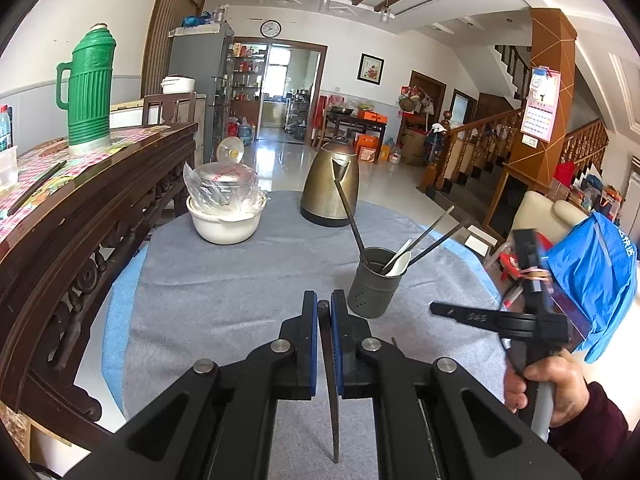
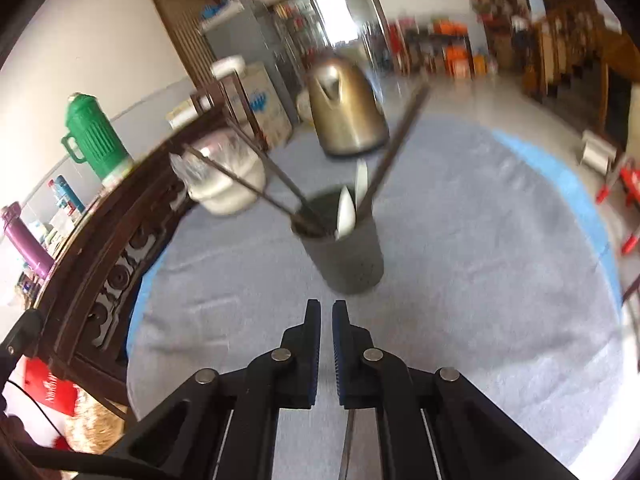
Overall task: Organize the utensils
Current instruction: 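Lift the right gripper's chopstick toward the gray cup while the left gripper lifts its chopstick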
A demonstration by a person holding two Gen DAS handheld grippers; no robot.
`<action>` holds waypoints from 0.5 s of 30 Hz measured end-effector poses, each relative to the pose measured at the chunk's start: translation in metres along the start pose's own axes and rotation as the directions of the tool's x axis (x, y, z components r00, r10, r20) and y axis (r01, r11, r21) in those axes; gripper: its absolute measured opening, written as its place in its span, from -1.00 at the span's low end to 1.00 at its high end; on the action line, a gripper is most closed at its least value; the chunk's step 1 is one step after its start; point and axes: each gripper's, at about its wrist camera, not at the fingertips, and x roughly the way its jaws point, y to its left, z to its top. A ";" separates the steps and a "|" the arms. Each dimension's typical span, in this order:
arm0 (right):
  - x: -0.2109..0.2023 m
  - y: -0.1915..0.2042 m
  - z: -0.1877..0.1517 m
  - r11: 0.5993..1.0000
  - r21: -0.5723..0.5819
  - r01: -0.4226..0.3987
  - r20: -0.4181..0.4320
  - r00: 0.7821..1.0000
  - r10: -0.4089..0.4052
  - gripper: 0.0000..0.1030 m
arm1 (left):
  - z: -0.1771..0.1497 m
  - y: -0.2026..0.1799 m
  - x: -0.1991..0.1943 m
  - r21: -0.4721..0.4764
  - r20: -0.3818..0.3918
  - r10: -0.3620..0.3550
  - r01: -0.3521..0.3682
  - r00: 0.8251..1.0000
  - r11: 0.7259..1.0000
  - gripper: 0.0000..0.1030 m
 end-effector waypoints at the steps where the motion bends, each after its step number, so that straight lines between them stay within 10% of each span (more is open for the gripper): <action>1: 0.010 -0.004 0.001 1.000 0.017 -0.001 -0.039 0.999 0.002 -0.76 | 0.000 0.000 0.000 -0.001 -0.001 0.001 -0.001 1.000 1.000 -0.86; 6: 0.072 -0.014 -0.004 0.999 0.033 0.036 -0.274 0.962 -0.025 0.03 | 0.000 -0.004 0.001 0.009 -0.017 -0.005 0.005 1.000 1.000 -0.87; 15: 0.132 -0.003 -0.015 0.982 -0.089 0.164 -0.429 0.884 -0.186 -0.47 | -0.009 0.004 0.014 -0.024 -0.090 -0.016 0.014 0.996 1.000 -0.87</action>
